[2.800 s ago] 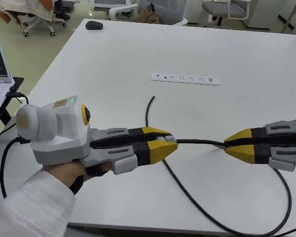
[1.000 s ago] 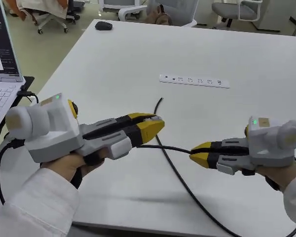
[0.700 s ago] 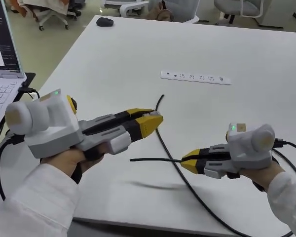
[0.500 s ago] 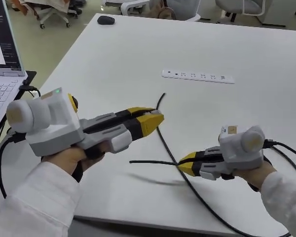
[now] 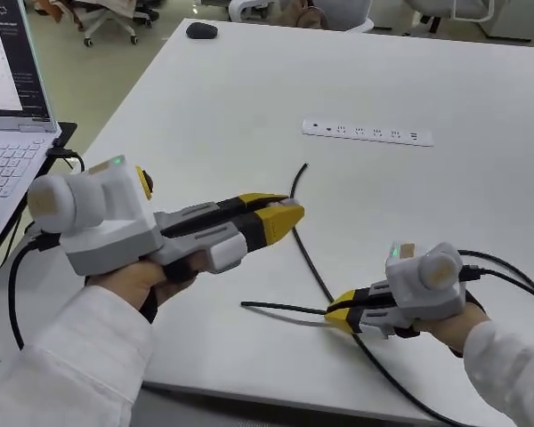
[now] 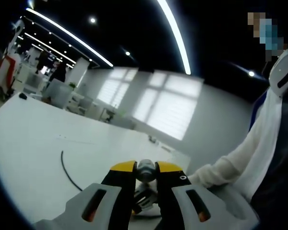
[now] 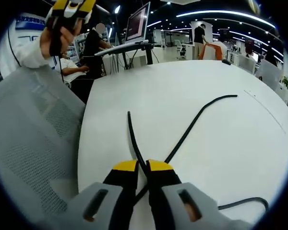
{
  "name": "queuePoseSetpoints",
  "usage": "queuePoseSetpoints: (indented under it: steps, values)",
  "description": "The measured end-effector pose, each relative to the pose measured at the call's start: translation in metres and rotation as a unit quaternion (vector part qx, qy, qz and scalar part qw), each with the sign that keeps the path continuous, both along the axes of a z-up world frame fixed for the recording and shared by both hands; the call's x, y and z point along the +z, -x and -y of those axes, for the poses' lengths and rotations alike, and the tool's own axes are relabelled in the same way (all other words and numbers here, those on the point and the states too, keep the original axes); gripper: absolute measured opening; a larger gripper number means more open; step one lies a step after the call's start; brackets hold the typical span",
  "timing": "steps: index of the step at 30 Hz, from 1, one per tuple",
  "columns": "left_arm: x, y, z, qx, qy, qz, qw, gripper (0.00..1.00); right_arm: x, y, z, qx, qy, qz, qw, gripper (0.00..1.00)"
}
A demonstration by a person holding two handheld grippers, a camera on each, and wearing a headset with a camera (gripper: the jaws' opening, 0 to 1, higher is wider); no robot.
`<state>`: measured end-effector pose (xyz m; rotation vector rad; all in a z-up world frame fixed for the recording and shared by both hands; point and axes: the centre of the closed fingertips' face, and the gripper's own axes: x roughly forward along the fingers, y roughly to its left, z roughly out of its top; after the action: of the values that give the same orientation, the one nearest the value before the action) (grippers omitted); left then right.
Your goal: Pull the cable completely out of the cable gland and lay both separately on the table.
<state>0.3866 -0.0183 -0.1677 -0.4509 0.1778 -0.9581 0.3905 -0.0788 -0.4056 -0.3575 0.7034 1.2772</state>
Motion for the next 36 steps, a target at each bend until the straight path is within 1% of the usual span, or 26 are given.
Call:
queuePoseSetpoints:
  steps: [1,2,6,7,10,13,14,17,19,21,22,23,24,27,29,30,31,32,33,35,36]
  values:
    - [-0.001,0.0,0.0,0.0,-0.001,-0.002,1.0,0.17,-0.001,0.001,0.0,0.001,0.003,-0.001,1.0,0.05]
    - [-0.002,0.0,0.0,-0.001,-0.003,-0.003,1.0,0.17,0.0,0.001,0.0,0.0,0.0,0.001,1.0,0.05]
    - [-0.007,-0.001,0.001,-0.001,-0.008,-0.011,0.9999,0.17,0.0,0.0,0.001,-0.007,-0.005,-0.004,1.0,0.05]
    - [-0.008,-0.001,0.0,0.0,-0.009,-0.013,0.9999,0.17,-0.001,0.0,0.002,-0.01,-0.002,-0.006,0.9999,0.06]
    - [-0.01,-0.002,-0.001,0.004,-0.01,-0.019,0.9998,0.17,-0.001,0.0,0.002,-0.015,-0.005,-0.007,0.9998,0.08]
    - [-0.018,-0.003,-0.002,0.009,-0.02,-0.034,0.9992,0.17,-0.002,0.0,0.003,-0.018,-0.002,-0.005,0.9998,0.11]
    - [-0.019,-0.003,-0.002,0.01,-0.022,-0.036,0.999,0.17,-0.001,-0.001,0.004,-0.02,-0.001,-0.004,0.9998,0.11]
    - [-0.022,-0.003,-0.002,0.008,-0.024,-0.041,0.9989,0.17,0.006,-0.005,0.004,-0.025,-0.005,-0.001,0.9997,0.14]
    - [-0.025,-0.004,0.0,0.006,-0.029,-0.045,0.9986,0.17,0.011,-0.007,0.004,-0.025,-0.01,0.0,0.9996,0.16]
    - [-0.031,-0.003,0.002,-0.001,-0.042,-0.052,0.9978,0.17,0.018,-0.008,0.003,-0.023,-0.017,0.002,0.9996,0.2]
    - [-0.034,-0.002,0.005,-0.008,-0.051,-0.054,0.9972,0.17,0.025,-0.009,0.002,-0.016,-0.021,0.011,0.9996,0.21]
    - [-0.037,-0.002,0.007,-0.012,-0.059,-0.054,0.9967,0.17,0.029,-0.008,0.002,-0.014,-0.024,0.013,0.9995,0.22]
    - [-0.043,-0.002,0.008,-0.017,-0.075,-0.059,0.9953,0.17,0.035,-0.008,0.002,-0.012,-0.03,0.013,0.9994,0.24]
    - [-0.053,-0.007,0.011,-0.023,-0.088,-0.065,0.9937,0.17,0.049,-0.005,0.003,-0.008,-0.047,0.015,0.9988,0.34]
    - [-0.063,-0.013,0.012,-0.027,-0.101,-0.07,0.9921,0.17,0.062,-0.004,0.007,-0.012,-0.056,0.022,0.9981,0.37]
    - [-0.066,-0.016,0.012,-0.026,-0.105,-0.071,0.9915,0.17,0.068,-0.005,0.009,-0.016,-0.06,0.027,0.9977,0.37]
    - [-0.073,-0.02,0.013,-0.027,-0.114,-0.075,0.9903,0.17,0.077,-0.007,0.012,-0.027,-0.064,0.034,0.997,0.36]
    - [-0.079,-0.022,0.013,-0.028,-0.122,-0.08,0.9889,0.17,0.083,-0.008,0.015,-0.036,-0.067,0.039,0.9963,0.36]
    - [-0.089,-0.026,0.012,-0.026,-0.141,-0.089,0.9857,0.17,0.095,-0.01,0.018,-0.05,-0.084,0.05,0.994,0.37]
    - [-0.099,-0.033,0.013,-0.023,-0.153,-0.086,0.9842,0.17,0.114,-0.013,0.025,-0.074,-0.106,0.058,0.9899,0.37]
    - [-0.103,-0.035,0.014,-0.024,-0.156,-0.089,0.9835,0.17,0.121,-0.014,0.027,-0.08,-0.113,0.062,0.9884,0.38]
